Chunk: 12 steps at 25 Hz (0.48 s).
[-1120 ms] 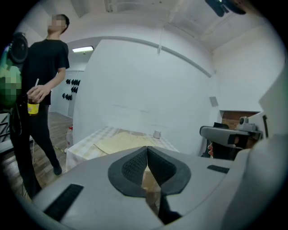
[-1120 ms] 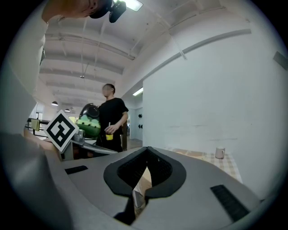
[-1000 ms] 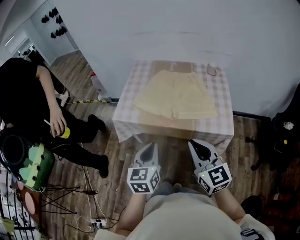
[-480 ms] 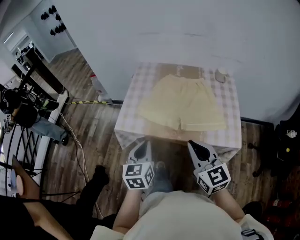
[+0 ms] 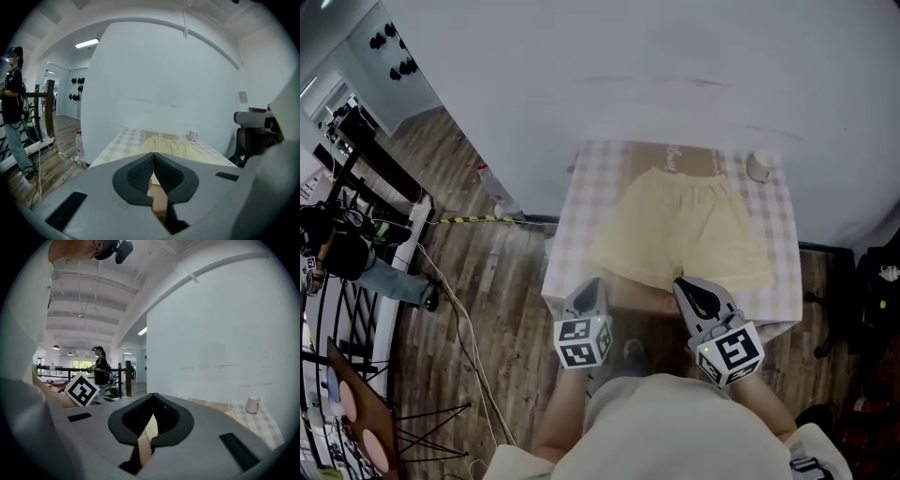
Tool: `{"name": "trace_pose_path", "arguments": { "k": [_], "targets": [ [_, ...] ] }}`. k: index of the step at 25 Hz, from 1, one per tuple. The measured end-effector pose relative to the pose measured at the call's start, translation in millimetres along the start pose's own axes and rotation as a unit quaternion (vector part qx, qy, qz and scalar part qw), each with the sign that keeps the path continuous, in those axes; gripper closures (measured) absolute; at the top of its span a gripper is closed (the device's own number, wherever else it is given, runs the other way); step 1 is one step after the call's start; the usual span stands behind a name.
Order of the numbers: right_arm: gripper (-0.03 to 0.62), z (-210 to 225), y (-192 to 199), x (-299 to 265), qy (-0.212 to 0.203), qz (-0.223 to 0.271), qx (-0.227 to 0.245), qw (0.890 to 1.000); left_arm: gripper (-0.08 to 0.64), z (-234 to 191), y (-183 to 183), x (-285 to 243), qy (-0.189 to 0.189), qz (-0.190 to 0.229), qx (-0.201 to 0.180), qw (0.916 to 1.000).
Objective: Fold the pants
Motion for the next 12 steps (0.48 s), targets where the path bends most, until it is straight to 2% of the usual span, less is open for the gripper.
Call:
{"name": "trace_pose_path", "arguments": {
  "k": [12],
  "targets": [
    [0.592, 22, 1, -83, 0.015, -0.024, -0.011, 1.000, 0.555, -64, 12, -88, -0.003, -0.052, 0.006, 0.9986]
  ]
}}
Point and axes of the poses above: the fingertips, and each gripper's own axes: x backward along the fingers, z to its right, y out of its underside, the point moved 10 cm from there along x, backward along the fingers, and after that the axes turned 4 degrees about -x, right-handed, at the moved point
